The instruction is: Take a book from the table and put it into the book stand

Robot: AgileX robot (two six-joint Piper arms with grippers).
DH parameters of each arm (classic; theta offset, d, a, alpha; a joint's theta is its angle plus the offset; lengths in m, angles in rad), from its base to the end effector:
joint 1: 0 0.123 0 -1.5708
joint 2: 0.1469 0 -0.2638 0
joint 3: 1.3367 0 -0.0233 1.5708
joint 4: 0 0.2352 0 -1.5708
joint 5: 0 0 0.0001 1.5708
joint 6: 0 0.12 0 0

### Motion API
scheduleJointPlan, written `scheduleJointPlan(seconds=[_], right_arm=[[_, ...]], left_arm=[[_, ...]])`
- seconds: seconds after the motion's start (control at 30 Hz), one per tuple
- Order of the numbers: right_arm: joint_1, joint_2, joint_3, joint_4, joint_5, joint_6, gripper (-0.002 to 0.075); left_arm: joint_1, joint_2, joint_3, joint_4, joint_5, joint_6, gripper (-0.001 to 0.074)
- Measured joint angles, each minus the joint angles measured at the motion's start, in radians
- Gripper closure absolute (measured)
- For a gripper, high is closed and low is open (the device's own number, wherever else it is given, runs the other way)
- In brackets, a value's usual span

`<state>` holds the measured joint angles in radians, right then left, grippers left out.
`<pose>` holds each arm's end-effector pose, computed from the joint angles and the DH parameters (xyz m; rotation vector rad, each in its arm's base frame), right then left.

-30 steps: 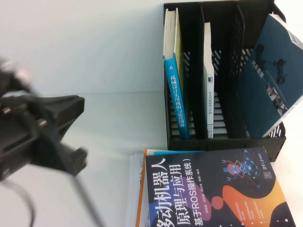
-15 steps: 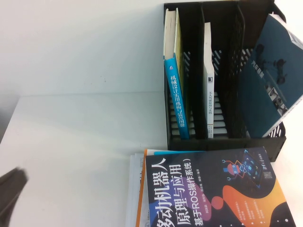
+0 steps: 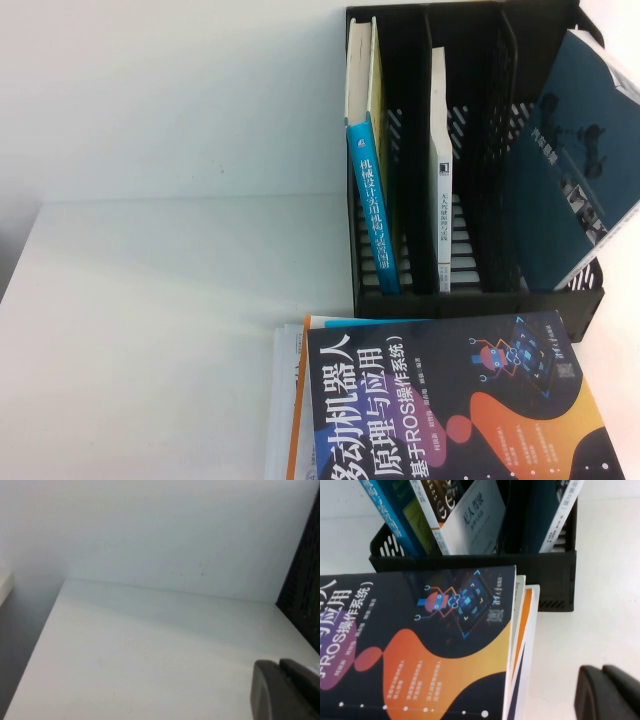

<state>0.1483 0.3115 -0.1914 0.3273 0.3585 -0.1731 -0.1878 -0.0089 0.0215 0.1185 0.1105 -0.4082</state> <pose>0.1070 0.0297 0.2117 -0.0886 1.9517 0.2971 0.0901 -0.0155 0.1957 -0.0931 1.6150 -0.3597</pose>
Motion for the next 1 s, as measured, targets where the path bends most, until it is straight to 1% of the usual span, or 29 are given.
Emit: scheduleJointPlan(seconds=[0.13, 0.43, 0.73, 1.0], right_arm=[[0.000, 0.000, 0.000, 0.002, 0.000, 0.000, 0.0729], [0.000, 0.000, 0.000, 0.002, 0.000, 0.000, 0.0729], [0.000, 0.000, 0.000, 0.002, 0.000, 0.000, 0.0729], [0.000, 0.000, 0.000, 0.002, 0.000, 0.000, 0.0729]], left_arm=[[0.046, -0.002, 0.000, -0.025, 0.043, 0.002, 0.0737], [0.055, -0.002, 0.000, -0.039, 0.173, 0.002, 0.0737], [0.055, -0.002, -0.002, -0.039, 0.195, 0.009, 0.0737], [0.055, -0.002, -0.002, -0.039, 0.200, 0.129, 0.0737]])
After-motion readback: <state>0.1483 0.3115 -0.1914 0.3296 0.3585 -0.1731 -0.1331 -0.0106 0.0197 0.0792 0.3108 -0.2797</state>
